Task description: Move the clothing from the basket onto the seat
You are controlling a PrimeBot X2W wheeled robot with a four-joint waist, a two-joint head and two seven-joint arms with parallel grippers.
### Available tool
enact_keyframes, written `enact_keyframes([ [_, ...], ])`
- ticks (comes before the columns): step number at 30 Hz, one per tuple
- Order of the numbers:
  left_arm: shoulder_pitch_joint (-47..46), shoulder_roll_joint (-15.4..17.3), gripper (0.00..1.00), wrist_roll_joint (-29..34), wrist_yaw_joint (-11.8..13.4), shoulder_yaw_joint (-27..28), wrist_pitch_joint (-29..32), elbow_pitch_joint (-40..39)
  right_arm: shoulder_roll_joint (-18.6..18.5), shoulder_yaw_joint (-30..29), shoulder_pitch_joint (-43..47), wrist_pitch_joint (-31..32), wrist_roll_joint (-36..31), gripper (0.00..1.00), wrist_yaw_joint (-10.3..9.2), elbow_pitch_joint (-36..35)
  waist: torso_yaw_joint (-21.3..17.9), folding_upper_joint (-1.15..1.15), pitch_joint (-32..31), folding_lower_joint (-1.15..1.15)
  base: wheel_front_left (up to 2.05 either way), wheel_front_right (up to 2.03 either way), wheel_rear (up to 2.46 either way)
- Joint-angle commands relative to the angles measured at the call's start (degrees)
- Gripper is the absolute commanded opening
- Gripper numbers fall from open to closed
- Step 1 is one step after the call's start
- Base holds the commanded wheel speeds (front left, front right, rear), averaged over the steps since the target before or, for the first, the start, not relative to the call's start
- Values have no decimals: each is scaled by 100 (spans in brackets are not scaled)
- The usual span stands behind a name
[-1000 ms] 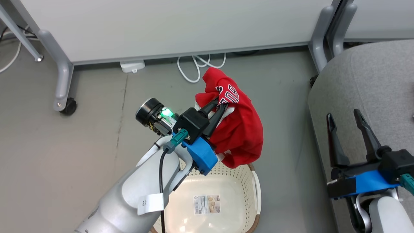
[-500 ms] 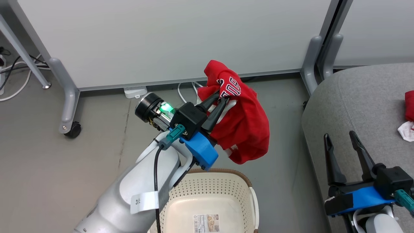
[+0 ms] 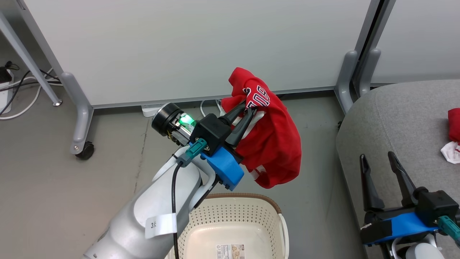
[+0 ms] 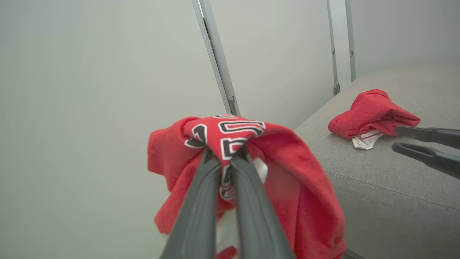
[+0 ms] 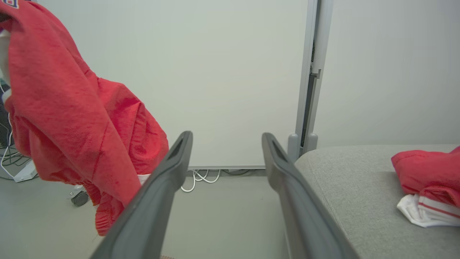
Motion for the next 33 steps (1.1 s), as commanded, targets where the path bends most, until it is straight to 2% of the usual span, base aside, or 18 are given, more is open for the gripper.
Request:
enact_keyframes([
  [1,-7,-8,0,-20,-7,-11,-29,-16,9,11,52,-22,48,100,1,-25,5,0,-2,0,0,0,0],
  [7,-42,-19,0,-12,20,-27,-29,-15,-64,261,-76,-22,8,100,1,-104,28,0,-10,0,0,0,0],
  [18,-126,-12,0,-4,47,-21,-29,-31,-388,1589,-669,-21,-6,100,1,-242,59,0,112,0,0,0,0],
  [24,-161,-57,0,13,51,-28,-29,-55,-502,2097,-1162,-21,45,100,1,-40,103,0,213,0,0,0,0],
  [33,-250,-133,0,64,44,-50,-29,-104,-476,2434,-1957,-22,-61,100,1,673,194,0,379,0,0,0,0],
])
